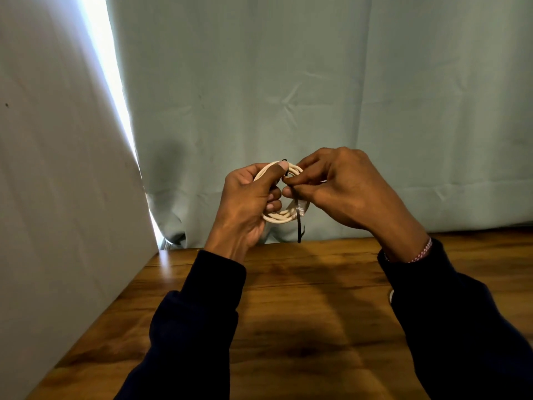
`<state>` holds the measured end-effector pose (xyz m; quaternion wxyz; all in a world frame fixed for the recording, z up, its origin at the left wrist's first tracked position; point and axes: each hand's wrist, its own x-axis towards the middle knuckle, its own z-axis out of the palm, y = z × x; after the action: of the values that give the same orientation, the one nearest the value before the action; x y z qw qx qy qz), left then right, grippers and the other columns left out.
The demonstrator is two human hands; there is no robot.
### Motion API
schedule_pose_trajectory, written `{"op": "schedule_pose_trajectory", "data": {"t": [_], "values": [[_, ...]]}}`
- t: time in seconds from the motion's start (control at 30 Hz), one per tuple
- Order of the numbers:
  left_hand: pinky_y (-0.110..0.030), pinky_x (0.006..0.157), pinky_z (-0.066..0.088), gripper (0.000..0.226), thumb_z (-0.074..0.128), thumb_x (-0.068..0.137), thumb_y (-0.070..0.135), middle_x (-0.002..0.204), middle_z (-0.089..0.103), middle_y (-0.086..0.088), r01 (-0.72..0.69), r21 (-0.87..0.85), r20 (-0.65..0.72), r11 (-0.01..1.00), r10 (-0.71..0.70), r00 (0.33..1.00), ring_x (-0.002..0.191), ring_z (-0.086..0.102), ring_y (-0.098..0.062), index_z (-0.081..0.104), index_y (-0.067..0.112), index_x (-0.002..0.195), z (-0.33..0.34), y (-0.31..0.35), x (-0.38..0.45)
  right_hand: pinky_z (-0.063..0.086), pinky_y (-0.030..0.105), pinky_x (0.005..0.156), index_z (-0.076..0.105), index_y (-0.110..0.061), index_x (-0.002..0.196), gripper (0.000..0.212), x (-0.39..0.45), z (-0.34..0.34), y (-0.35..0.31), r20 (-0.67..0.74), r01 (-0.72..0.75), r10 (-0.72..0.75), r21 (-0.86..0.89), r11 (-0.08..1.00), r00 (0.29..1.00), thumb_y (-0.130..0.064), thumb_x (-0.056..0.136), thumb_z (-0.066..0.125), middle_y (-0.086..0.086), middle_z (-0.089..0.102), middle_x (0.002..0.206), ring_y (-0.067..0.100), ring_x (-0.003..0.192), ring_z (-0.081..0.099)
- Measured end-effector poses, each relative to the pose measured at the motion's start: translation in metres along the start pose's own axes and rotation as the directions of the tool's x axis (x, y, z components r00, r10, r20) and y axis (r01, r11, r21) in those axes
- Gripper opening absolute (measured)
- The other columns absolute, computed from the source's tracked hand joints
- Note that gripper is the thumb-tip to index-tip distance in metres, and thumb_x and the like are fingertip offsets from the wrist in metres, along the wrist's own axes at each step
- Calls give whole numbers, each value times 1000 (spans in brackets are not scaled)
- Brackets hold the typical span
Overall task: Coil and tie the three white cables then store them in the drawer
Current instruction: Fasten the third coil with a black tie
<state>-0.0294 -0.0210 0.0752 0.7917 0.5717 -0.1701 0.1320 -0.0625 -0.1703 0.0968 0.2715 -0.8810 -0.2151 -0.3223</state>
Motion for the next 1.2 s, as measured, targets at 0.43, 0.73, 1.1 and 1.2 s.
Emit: {"op": "schedule_pose_trajectory", "data": {"t": [0.43,0.73,1.1,1.2], "values": [[-20,39,31,14,67,93,12,55,50,-1,-99,109,-52,989,105,993,42,37,-7,72,-1,93,0,-5,1,49,29,100,66,-36,122,29,-9,-20,1,246,-4,-58,245,969,968,-27,95,67,-19,56,136,7,122,57],[-21,40,35,14,69,93,13,57,57,1,-68,128,32,989,65,997,43,41,-7,73,0,96,5,-9,-1,61,24,66,57,-24,112,42,2,6,10,-93,-122,152,268,956,984,-25,79,84,-9,71,89,6,73,70],[-23,44,38,10,73,90,15,67,62,-4,-145,197,75,970,133,988,46,46,-7,73,6,94,5,-18,-1,46,17,57,59,-18,113,27,2,27,11,-265,-71,38,-119,990,963,-27,90,69,4,66,83,13,71,59],[-23,45,37,12,73,89,16,64,61,-1,-174,217,103,960,155,983,46,47,-7,72,5,94,6,-18,-1,44,17,56,67,-19,110,21,2,27,11,-222,-113,94,-74,991,971,-21,89,66,0,66,81,15,74,60]]}}
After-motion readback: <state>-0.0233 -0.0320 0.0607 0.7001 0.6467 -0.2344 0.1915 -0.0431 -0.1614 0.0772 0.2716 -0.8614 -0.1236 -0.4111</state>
